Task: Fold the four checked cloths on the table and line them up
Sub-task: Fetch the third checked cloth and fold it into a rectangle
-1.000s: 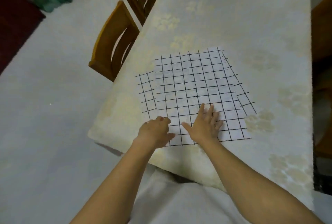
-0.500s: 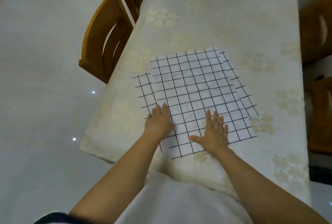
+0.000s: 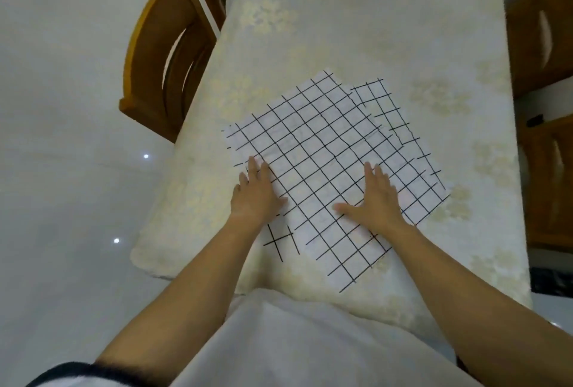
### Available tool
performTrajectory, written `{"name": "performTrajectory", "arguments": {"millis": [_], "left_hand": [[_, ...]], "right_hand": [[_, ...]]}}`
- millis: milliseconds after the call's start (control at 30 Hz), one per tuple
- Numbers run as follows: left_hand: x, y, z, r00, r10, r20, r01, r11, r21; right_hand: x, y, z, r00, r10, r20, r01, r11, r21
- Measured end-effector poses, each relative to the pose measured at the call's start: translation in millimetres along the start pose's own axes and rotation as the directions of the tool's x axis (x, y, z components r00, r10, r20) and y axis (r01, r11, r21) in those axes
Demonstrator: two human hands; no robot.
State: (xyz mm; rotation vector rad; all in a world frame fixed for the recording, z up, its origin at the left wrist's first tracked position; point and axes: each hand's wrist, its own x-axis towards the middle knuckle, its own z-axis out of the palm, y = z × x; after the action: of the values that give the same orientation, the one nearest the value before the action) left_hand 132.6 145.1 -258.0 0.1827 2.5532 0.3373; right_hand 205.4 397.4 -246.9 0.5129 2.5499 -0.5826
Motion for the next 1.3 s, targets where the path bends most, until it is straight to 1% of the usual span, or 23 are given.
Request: {"name": "performTrajectory", "arguments": {"millis": [33, 67, 133, 233, 267, 367, 433, 467, 533, 600, 633, 700, 767, 833, 900, 967, 1067, 1133, 1167, 1233, 1300], "left_hand": [[-2, 0, -1, 1.000, 0.017, 0.005, -0.017, 1.000, 0.006], [-4, 2, -2, 0.999, 0.040, 0.003, -0.040, 0.999, 0.010], [-6, 4, -6, 0.996, 0.093, 0.007, -0.093, 0.996, 0.008], [-4, -5, -13, 0.988, 0.152, 0.042, -0.152, 0.988, 0.005], [-4, -9, -16, 0.987, 0.159, 0.031, -0.160, 0.987, 0.009], [-1, -17, -20, 0.979, 0.183, -0.085, -0.183, 0.983, 0.008], [2, -13, -23, 0.965, 0.220, -0.140, -0.225, 0.974, -0.023], [4, -9, -24, 0.958, 0.248, -0.141, -0.254, 0.967, -0.026], [8, 3, -23, 0.950, 0.295, -0.103, -0.296, 0.955, 0.004], [10, 19, -19, 0.940, 0.340, -0.040, -0.336, 0.939, 0.078], [10, 29, -15, 0.929, 0.371, -0.005, -0.368, 0.923, 0.115], [11, 48, -4, 0.905, 0.422, 0.062, -0.426, 0.893, 0.147], [13, 63, 9, 0.895, 0.433, 0.108, -0.444, 0.886, 0.130], [17, 66, 21, 0.895, 0.426, 0.133, -0.444, 0.881, 0.162], [24, 57, 28, 0.895, 0.425, 0.138, -0.446, 0.870, 0.213], [30, 40, 29, 0.903, 0.416, 0.110, -0.431, 0.874, 0.225], [36, 16, 27, 0.921, 0.388, 0.028, -0.384, 0.896, 0.223], [38, 13, 23, 0.931, 0.364, -0.021, -0.353, 0.915, 0.197], [40, 16, 23, 0.932, 0.358, -0.053, -0.345, 0.924, 0.167], [45, 31, 23, 0.908, 0.399, -0.133, -0.380, 0.914, 0.144], [56, 55, 26, 0.872, 0.463, -0.158, -0.438, 0.883, 0.168]], "right_hand": [[2, -16, 7, 0.999, 0.022, -0.036, -0.021, 0.999, 0.034], [3, -29, 15, 0.998, 0.040, -0.043, -0.038, 0.999, 0.030], [5, -44, 32, 0.998, 0.061, 0.000, -0.061, 0.998, -0.035], [6, -36, 37, 0.996, 0.067, 0.065, -0.059, 0.991, -0.120], [6, -29, 35, 0.995, 0.058, 0.077, -0.046, 0.988, -0.149], [6, -4, 23, 0.992, 0.024, 0.120, 0.000, 0.981, -0.195], [7, 9, 14, 0.983, -0.034, 0.179, 0.075, 0.971, -0.226], [7, 13, 9, 0.974, -0.079, 0.213, 0.136, 0.954, -0.266], [7, 19, -1, 0.946, -0.186, 0.264, 0.280, 0.879, -0.386], [9, 18, -8, 0.922, -0.256, 0.292, 0.373, 0.792, -0.483], [10, 15, -9, 0.920, -0.273, 0.280, 0.382, 0.782, -0.493], [12, 1, -5, 0.937, -0.286, 0.200, 0.346, 0.837, -0.424], [13, -17, 8, 0.950, -0.287, 0.124, 0.312, 0.889, -0.337], [11, -25, 25, 0.958, -0.268, 0.105, 0.288, 0.907, -0.307], [9, -17, 37, 0.968, -0.230, 0.099, 0.249, 0.913, -0.322], [9, 0, 38, 0.982, -0.179, 0.061, 0.189, 0.924, -0.333], [14, 26, 27, 0.998, -0.056, -0.003, 0.053, 0.953, -0.300], [21, 34, 20, 1.000, 0.001, -0.032, -0.009, 0.962, -0.274], [25, 33, 18, 0.999, 0.007, -0.052, -0.021, 0.965, -0.262], [34, 19, 18, 0.990, -0.053, -0.131, 0.016, 0.964, -0.265], [46, -6, 20, 0.966, -0.159, -0.205, 0.099, 0.956, -0.276]]}}
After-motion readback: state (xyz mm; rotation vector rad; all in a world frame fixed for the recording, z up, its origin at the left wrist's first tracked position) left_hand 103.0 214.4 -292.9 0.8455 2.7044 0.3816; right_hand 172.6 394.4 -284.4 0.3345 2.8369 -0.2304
